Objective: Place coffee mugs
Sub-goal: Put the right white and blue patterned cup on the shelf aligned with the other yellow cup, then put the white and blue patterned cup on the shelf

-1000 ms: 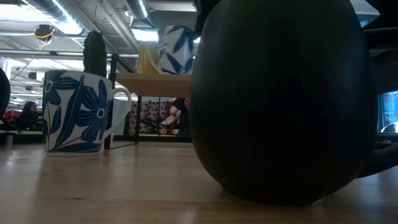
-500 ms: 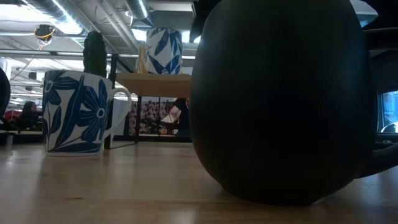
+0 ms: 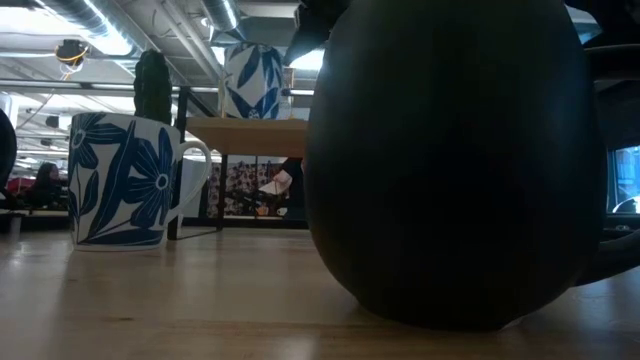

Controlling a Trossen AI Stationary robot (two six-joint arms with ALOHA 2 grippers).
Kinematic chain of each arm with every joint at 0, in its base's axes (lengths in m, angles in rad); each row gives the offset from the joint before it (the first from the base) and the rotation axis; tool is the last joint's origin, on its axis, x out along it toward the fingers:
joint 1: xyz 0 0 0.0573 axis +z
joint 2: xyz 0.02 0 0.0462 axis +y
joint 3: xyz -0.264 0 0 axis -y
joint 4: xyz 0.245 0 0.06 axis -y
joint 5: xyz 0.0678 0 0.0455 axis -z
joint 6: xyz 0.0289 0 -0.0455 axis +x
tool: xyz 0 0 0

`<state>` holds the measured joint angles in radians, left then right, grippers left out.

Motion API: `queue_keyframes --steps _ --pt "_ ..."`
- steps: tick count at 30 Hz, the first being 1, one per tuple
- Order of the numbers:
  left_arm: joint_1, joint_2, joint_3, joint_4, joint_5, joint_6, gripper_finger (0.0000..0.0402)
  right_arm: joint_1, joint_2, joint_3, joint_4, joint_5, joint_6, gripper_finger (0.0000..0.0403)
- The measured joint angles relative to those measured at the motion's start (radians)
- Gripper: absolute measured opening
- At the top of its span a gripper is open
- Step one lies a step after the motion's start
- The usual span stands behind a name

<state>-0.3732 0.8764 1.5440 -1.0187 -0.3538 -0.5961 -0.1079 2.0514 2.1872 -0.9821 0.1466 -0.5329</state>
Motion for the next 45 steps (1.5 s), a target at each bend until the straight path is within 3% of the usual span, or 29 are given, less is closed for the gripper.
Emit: queue_keyframes --steps 8,16,23,26,30,34,40,45 --pt "0.0 0.0 0.0 0.0 0.0 0.0 0.0263 -0.006 0.024 -0.002 0.057 -0.006 -0.046 0.0" --pt "0.0 0.0 0.0 -0.001 0.0 0.001 0.0263 0.025 -0.006 0.011 0.014 0.115 -0.03 0.0" --pt "0.0 0.0 0.0 -0.019 0.042 -0.001 0.0263 0.122 -0.008 0.08 -0.184 -0.082 0.068 0.0" --pt "0.0 0.007 0.0 -0.037 0.101 0.0 0.0263 0.193 -0.007 0.077 -0.253 -0.098 0.08 0.0003" --pt "-0.005 0.068 0.002 -0.08 0.216 0.014 0.0263 0.271 -0.005 0.062 -0.391 -0.028 0.101 0.0031" --pt "-0.05 0.157 -0.019 -0.157 0.315 0.03 0.0263 0.31 -0.012 0.063 -0.491 0.002 0.174 0.0083" --pt "-0.133 0.246 -0.141 -0.136 0.336 0.058 0.0263 0.362 -0.038 0.063 -0.557 0.002 0.212 0.0149" --pt "-0.191 0.249 -0.34 0.046 0.319 0.04 0.0263 0.4 -0.107 0.063 -0.566 0.055 0.191 0.0163"
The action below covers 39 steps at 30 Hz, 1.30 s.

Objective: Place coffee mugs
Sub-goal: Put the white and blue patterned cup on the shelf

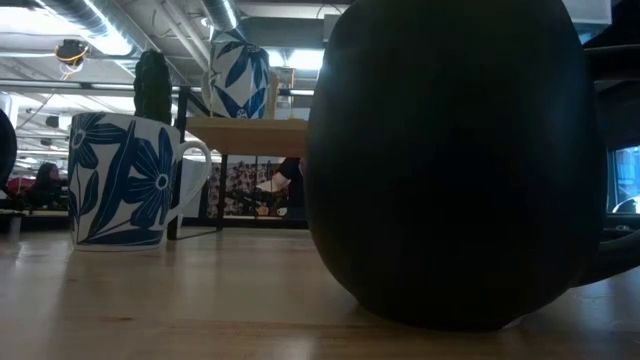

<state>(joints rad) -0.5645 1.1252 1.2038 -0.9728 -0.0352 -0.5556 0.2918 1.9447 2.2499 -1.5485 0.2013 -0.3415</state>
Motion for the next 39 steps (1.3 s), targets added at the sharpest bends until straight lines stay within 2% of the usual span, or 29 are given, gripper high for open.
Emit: queue_keyframes --steps 3,8,19,24,33,39 --pt "-0.006 0.002 -0.105 0.065 0.0 -0.03 0.0263 -0.001 -0.039 0.0 0.021 0.016 -0.026 0.016" --pt "-0.006 0.005 -0.191 0.095 -0.004 -0.146 0.0263 -0.015 -0.043 0.001 0.178 0.03 -0.239 0.0159" --pt "-0.048 0.0 -0.157 0.096 -0.026 -0.305 0.0263 -0.111 0.143 0.0 0.64 -0.261 -0.617 0.0159" --pt "-0.075 -0.013 -0.154 0.086 -0.012 -0.377 0.0263 -0.107 0.244 0.0 0.719 -0.347 -0.718 0.0159" --pt "-0.113 -0.123 -0.153 0.066 -0.012 -0.62 0.0263 -0.104 0.392 0.0 0.816 -0.337 -0.84 0.0159" --pt "-0.138 -0.184 -0.152 0.067 -0.105 -0.701 0.0263 -0.12 0.434 0.0 0.882 -0.31 -0.871 0.0159"
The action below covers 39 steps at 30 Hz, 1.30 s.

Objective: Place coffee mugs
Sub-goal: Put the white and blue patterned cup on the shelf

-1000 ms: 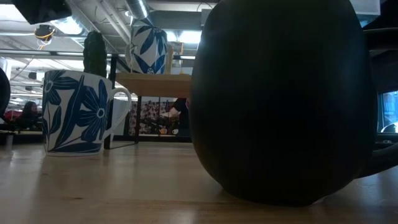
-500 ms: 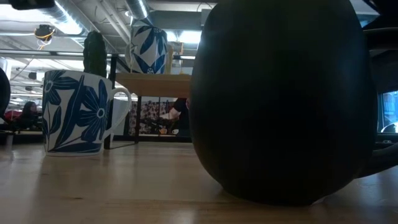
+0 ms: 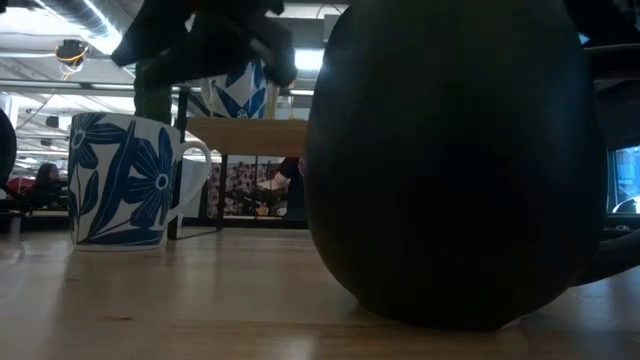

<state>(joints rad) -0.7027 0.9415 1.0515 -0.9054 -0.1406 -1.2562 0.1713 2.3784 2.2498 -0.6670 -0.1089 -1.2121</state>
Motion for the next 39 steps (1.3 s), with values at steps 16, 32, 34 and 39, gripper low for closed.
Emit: queue_keyframes --steps 16,32,34,39 --pt "-0.006 -0.015 0.0 -0.003 -0.058 0.009 0.0263 -0.048 0.094 0.001 -0.072 -0.005 0.056 0.0157" --pt "-0.004 -0.015 0.0 -0.056 -0.085 0.053 0.0263 -0.048 0.101 0.0 -0.162 0.063 0.166 0.001" --pt "-0.004 -0.015 0.0 -0.056 -0.087 0.056 0.0263 -0.048 0.097 0.0 -0.163 0.054 0.185 0.0009" --pt "-0.005 -0.015 0.0 -0.057 -0.098 0.064 0.0263 -0.048 0.075 0.015 -0.202 -0.001 0.225 0.0007"
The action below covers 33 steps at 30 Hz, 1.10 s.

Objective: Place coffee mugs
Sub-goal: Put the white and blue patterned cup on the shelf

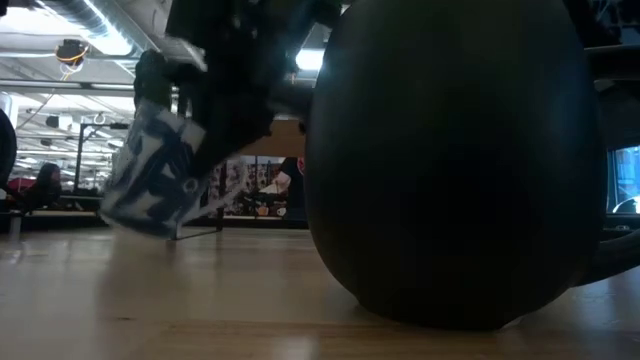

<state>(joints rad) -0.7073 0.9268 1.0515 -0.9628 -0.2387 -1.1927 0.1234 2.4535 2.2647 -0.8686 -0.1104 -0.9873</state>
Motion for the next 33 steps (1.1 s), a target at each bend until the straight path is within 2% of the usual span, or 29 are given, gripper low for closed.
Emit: queue_keyframes --steps 6,11,26,33 --pt "0.0 0.0 0.0 -0.041 -0.015 0.001 0.0263 0.001 -0.018 0.09 -0.091 -0.024 0.047 0.0006" --pt "0.0 0.0 0.0 -0.05 -0.017 0.001 0.0263 0.001 -0.064 0.088 -0.142 -0.074 0.09 0.0007" --pt "0.0 0.0 0.0 -0.046 -0.086 -0.002 0.0263 0.002 -0.312 0.091 -0.424 -0.074 0.124 0.0005" --pt "0.0 0.0 0.0 -0.046 -0.095 -0.003 0.0263 -0.003 -0.472 0.091 -0.614 0.036 0.126 0.0005"
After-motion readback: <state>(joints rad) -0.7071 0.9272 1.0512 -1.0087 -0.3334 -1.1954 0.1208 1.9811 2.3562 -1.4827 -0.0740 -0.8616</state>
